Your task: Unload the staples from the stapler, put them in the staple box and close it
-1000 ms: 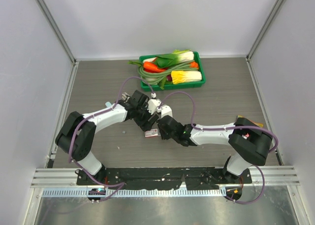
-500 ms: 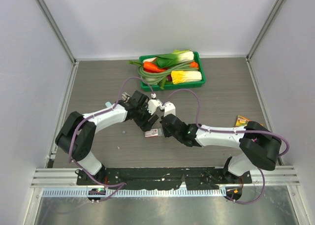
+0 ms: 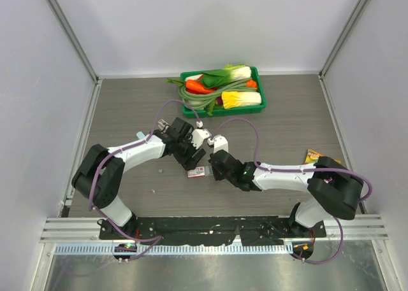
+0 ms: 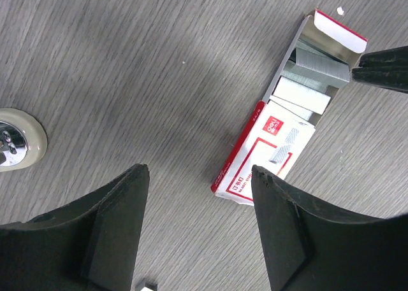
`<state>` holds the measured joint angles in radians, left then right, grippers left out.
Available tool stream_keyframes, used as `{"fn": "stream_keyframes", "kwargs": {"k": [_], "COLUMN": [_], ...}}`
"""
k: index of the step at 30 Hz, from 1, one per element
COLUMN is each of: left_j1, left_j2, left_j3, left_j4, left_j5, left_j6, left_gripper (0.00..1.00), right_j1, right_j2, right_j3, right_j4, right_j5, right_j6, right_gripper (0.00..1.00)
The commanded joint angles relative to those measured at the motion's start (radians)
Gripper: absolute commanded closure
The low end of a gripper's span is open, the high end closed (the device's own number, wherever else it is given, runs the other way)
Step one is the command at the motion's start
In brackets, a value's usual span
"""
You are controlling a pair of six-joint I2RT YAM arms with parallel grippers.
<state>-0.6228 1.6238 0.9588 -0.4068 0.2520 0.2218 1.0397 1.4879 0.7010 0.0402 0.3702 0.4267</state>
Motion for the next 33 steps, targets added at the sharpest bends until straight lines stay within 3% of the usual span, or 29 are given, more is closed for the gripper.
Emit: {"fn": "stream_keyframes", "kwargs": {"k": [1,23,33], "left_j1": [-0.008,-0.009,-0.008], "left_j2": [-0.033,-0.042,-0.068], "left_j3": [-0.005,-0.011,0.023], "left_j4": [0.031,0.028,-0.027], "left_j5": [-0.007,-0.008,-0.022], "left_j6": [0.019,0.031,0.080], "left_gripper": [0.31,0.31,0.29], "right_j1": [0.005,0.005,-0.046], "right_j2": [0.015,0.103,-0.069], "right_j3": [0.002,0.045,0.031], "right_j4": [0.046,0.087,0.012], "right_j5": [-0.014,-0.083,-0.045], "right_j6": [0.021,0.017,-0.005], "right_gripper": [0.99,0.99,0.98]}}
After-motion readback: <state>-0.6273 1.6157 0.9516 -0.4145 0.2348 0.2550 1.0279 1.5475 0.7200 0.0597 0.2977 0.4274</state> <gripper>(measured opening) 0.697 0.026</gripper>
